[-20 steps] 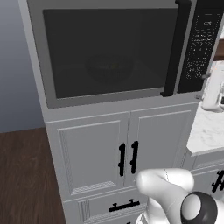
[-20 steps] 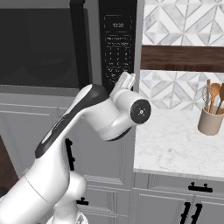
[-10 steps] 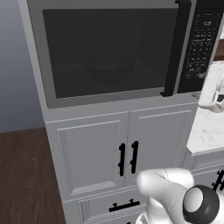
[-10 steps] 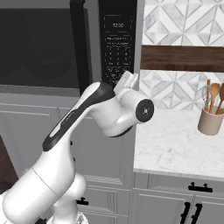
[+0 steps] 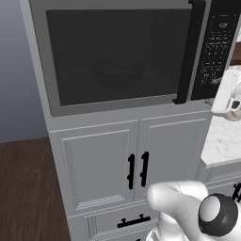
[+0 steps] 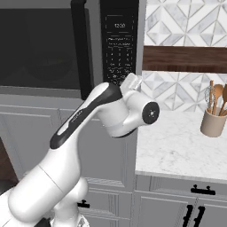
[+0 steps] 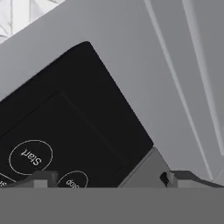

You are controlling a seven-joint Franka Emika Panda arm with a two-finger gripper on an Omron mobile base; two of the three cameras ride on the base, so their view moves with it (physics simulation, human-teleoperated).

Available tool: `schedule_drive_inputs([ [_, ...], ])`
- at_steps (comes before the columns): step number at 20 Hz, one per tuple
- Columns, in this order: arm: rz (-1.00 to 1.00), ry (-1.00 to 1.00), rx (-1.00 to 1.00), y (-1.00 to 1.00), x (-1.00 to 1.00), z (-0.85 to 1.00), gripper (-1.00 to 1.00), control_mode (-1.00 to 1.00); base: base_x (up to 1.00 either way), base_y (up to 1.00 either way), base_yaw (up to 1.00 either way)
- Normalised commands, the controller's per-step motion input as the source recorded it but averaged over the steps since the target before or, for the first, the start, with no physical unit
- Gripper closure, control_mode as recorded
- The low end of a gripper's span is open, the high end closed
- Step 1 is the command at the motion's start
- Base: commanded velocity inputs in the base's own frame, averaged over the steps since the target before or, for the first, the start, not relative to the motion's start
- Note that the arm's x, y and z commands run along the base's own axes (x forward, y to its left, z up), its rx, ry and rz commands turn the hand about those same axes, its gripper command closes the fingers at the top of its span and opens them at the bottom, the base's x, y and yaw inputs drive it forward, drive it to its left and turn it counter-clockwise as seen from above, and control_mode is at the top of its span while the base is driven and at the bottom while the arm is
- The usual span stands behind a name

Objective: Pick the cucumber from the sink and place it in the bowl. Then pick the bowl and place it in the microwave. Then close the microwave door and press the start button.

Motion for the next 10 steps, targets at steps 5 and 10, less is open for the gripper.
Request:
schedule_drive_inputs([
  [5, 0.0, 0.0, 0.03, -0.12, 0.1, -0.05, -1.0, -1.0, 0.0, 0.0, 0.0],
  [10, 0.0, 0.0, 0.02, -0.05, 0.22, -0.01, -1.0, -1.0, 0.0, 0.0, 0.0],
])
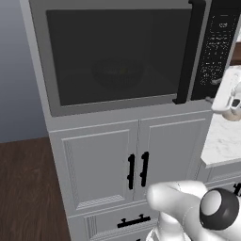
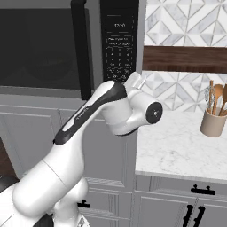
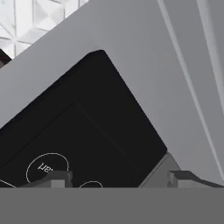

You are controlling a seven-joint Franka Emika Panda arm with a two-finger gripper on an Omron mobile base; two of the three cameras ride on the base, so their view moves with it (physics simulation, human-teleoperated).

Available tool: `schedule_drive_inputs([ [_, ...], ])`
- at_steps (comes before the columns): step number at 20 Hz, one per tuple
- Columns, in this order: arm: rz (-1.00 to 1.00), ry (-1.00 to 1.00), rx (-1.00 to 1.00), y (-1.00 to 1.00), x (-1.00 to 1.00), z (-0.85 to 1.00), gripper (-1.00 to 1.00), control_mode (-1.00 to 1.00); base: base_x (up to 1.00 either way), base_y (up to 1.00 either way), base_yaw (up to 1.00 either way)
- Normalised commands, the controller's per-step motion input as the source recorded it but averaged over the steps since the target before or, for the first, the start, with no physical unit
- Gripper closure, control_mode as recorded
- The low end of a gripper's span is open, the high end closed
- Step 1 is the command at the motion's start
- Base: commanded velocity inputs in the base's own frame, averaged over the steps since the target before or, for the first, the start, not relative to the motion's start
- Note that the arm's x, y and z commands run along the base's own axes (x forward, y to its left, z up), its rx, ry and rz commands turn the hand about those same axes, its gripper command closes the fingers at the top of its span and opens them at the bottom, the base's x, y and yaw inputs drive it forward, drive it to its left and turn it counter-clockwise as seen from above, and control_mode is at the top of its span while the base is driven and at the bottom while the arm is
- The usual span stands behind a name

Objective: Pick the cucumber from the sink and place it in the bowl. Then pick the bowl and place it in the microwave. Then close the microwave door and press the start button.

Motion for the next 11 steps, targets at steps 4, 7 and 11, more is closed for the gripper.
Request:
schedule_drive_inputs([
  [4, 0.0, 0.0, 0.02, -0.05, 0.26, -0.11, -1.0, -1.0, 0.0, 0.0, 0.0],
  [7, 0.0, 0.0, 0.02, -0.03, 0.12, -0.2, -1.0, -1.0, 0.0, 0.0, 0.0],
  [11, 0.0, 0.0, 0.0, 0.0, 0.0, -0.21, -1.0, -1.0, 0.0, 0.0, 0.0],
])
